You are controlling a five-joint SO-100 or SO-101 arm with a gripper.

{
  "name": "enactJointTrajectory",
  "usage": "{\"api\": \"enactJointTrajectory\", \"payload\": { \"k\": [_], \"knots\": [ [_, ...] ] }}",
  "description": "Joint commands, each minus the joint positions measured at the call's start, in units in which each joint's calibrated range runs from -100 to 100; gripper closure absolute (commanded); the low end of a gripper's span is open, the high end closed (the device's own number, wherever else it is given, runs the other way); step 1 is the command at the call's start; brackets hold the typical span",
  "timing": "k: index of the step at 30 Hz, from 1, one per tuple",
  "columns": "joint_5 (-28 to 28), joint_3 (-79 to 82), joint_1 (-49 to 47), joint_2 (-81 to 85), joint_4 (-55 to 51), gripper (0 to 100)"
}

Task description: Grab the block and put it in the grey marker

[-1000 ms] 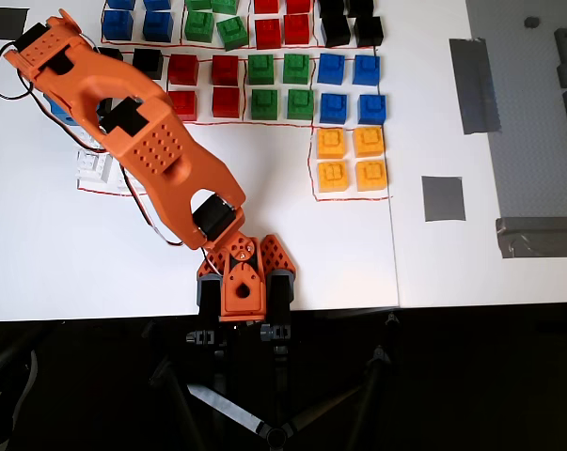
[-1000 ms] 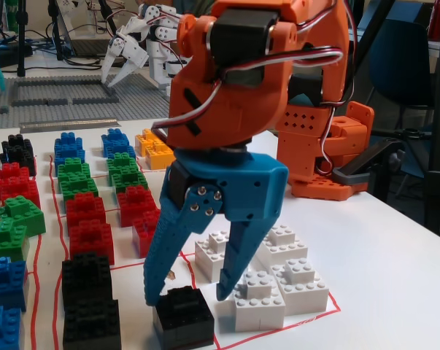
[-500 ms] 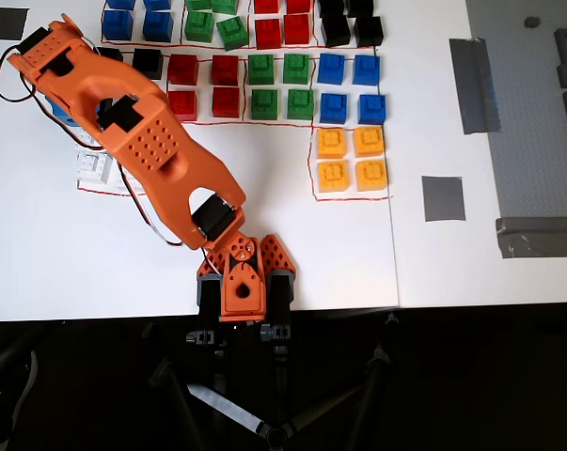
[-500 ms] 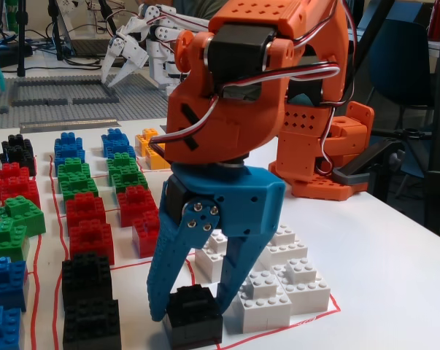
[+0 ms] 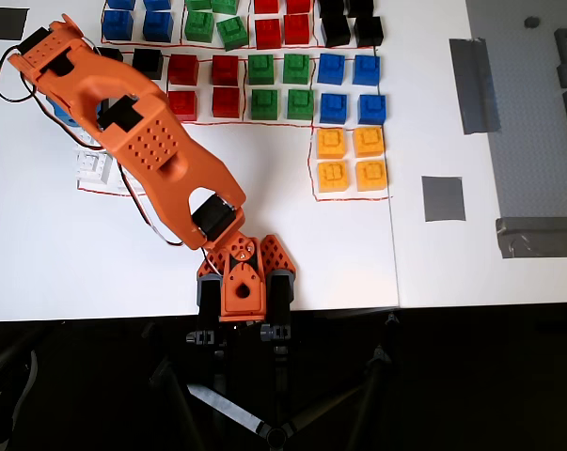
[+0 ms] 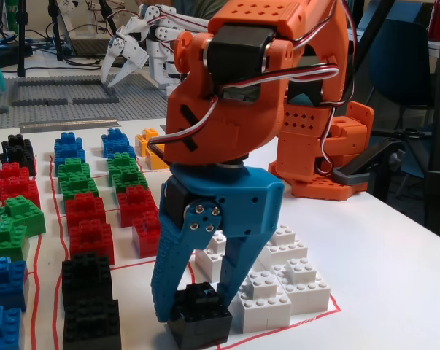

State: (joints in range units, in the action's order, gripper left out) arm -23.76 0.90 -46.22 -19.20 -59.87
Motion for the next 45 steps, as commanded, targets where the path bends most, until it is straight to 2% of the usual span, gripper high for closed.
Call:
{"api": "enactJointTrajectory", "payload": {
  "k": [1,10,22,26,31,39,45],
  "knots": [
    [0.7,-3.9,0.5,4.4,1.0,96],
    [2.5,4.9,4.2,19.9,-7.0,97],
    [6.2,0.1,12.9,32.9,-21.1,97],
    [9.5,0.4,22.4,37.2,-27.1,97],
    [16.4,6.8,40.3,43.2,-30.6,97],
    [28.1,13.9,67.5,44.2,-27.6,97],
    [35.8,11.9,84.1,39.3,-24.6,97]
  ]
}}
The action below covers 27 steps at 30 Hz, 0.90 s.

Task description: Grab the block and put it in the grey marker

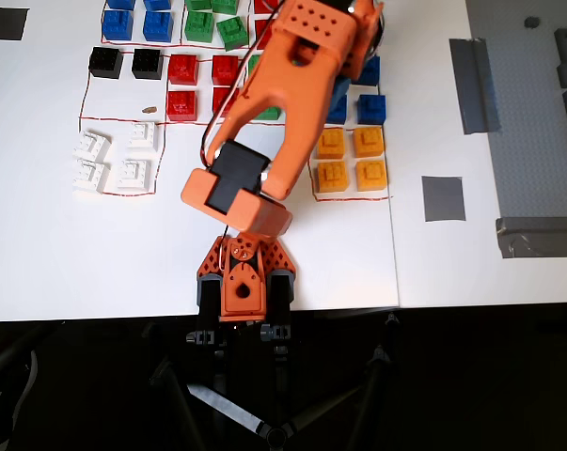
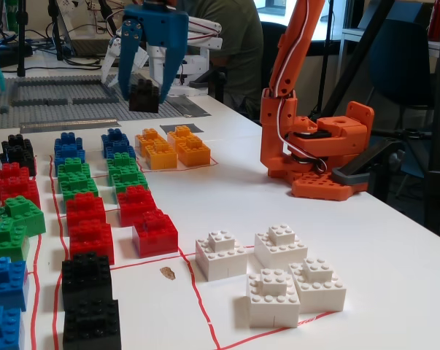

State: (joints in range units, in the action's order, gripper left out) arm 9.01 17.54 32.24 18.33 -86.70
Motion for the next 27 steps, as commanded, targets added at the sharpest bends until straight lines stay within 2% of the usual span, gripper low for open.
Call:
{"api": "enactJointTrajectory", "payload": {
  "k": [1,10,21,27],
  "knots": [
    [4.4,-5.1,8.3,0.8,3.4,97],
    [14.0,-8.8,27.3,-10.6,14.9,97],
    [23.0,-11.9,38.7,-18.0,25.1,97],
    [28.5,-13.3,43.9,-21.0,27.1,97]
  ]
}}
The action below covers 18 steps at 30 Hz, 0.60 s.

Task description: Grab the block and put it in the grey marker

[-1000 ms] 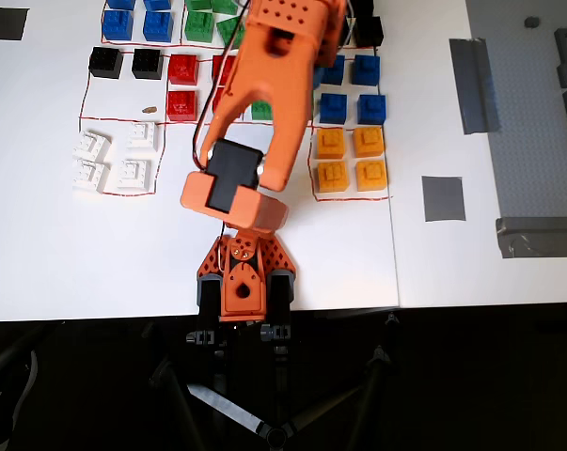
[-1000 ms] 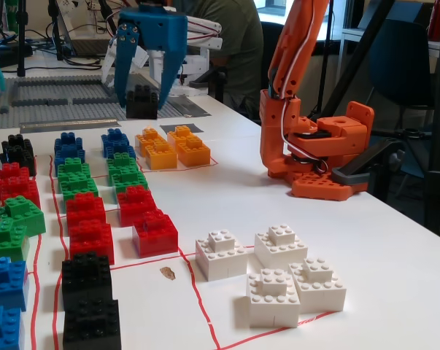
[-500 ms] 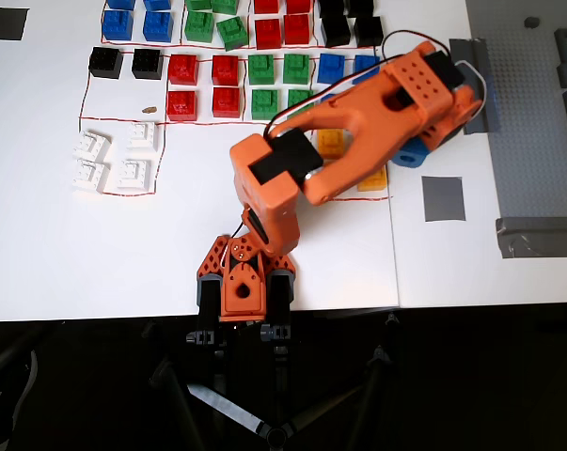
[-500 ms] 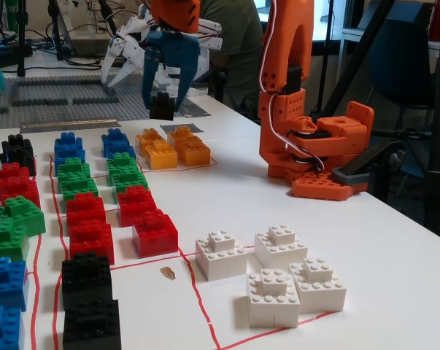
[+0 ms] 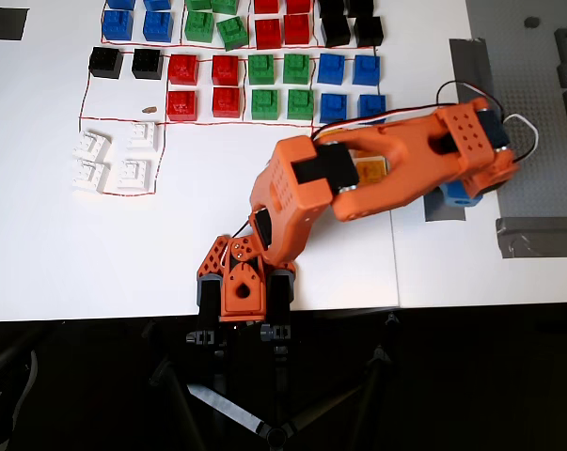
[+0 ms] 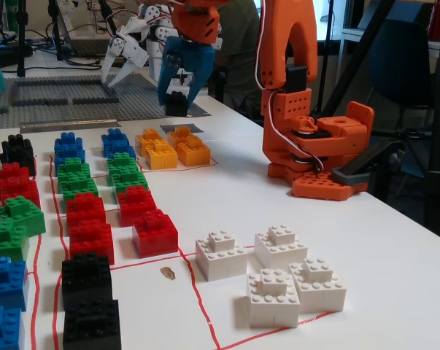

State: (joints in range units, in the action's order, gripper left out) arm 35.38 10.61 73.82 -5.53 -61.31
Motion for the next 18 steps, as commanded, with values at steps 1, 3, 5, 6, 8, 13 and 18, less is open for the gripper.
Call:
{"api": "enactJointTrajectory", "payload": {
  "k": [1,3,5,6,8,13,18],
  "knots": [
    [2.7,-6.4,2.9,2.4,2.3,97],
    [3.7,-6.5,3.9,1.8,2.7,97],
    [4.5,-6.5,4.6,1.5,2.7,97],
    [4.6,-6.2,4.9,1.5,2.7,97],
    [5.1,-5.3,5.1,1.4,2.3,97],
    [4.1,-4.7,3.9,0.8,-0.2,97],
    [3.5,-2.7,2.1,0.7,-0.3,96]
  ]
}}
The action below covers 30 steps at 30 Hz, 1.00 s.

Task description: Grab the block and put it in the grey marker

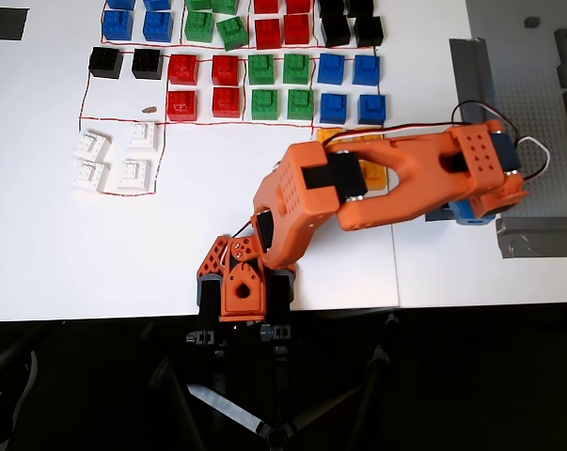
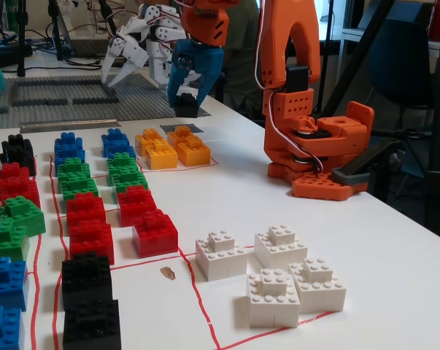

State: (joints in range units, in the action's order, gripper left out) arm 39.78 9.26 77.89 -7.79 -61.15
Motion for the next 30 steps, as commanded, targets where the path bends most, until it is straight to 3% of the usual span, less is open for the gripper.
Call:
{"api": "enactJointTrajectory", "payload": {
  "k": [1,10,13,19,30],
  "knots": [
    [-0.9,-0.8,-2.2,3.0,-0.4,96],
    [-2.0,2.4,-4.7,1.2,0.7,91],
    [-1.8,4.0,-4.5,1.2,3.4,81],
    [-0.9,5.2,-2.8,0.8,7.5,72],
    [-0.2,3.3,-0.3,1.4,11.9,62]
  ]
}}
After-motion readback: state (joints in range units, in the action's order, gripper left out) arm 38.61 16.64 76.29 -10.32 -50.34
